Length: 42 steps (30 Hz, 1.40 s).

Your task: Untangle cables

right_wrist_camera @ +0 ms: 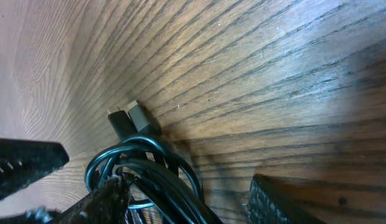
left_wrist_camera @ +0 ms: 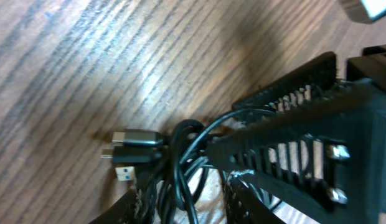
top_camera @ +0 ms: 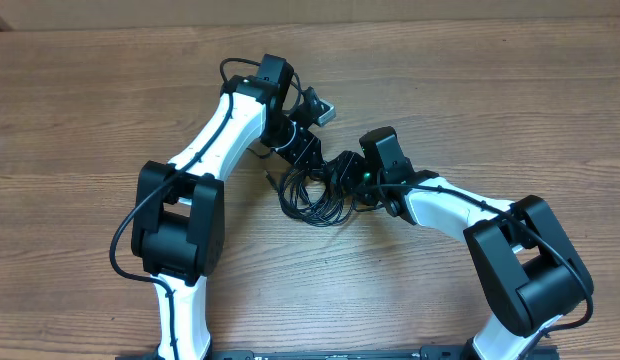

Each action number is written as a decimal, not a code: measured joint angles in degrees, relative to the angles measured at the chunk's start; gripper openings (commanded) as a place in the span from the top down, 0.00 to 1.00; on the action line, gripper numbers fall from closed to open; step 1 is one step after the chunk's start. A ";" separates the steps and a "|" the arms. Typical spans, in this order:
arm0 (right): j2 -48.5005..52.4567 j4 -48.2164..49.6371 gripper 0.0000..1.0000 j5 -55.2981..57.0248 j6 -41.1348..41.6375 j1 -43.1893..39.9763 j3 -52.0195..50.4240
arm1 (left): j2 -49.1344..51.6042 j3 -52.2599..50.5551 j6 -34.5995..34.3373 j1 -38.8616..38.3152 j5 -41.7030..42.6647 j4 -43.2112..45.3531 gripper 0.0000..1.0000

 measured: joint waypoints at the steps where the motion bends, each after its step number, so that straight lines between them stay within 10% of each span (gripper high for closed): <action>1: 0.00 0.02 0.39 0.02 0.02 0.00 0.00 | 0.00 0.00 -0.07 0.00 -0.35 0.20 0.63; 14: 0.00 0.39 0.39 3.45 -0.24 1.86 0.00 | 0.00 -0.04 -3.15 0.04 -2.01 3.26 0.75; 42: 0.00 0.46 0.35 4.96 -0.15 2.58 0.00 | 0.00 -0.11 -4.46 0.04 -3.39 1.09 0.67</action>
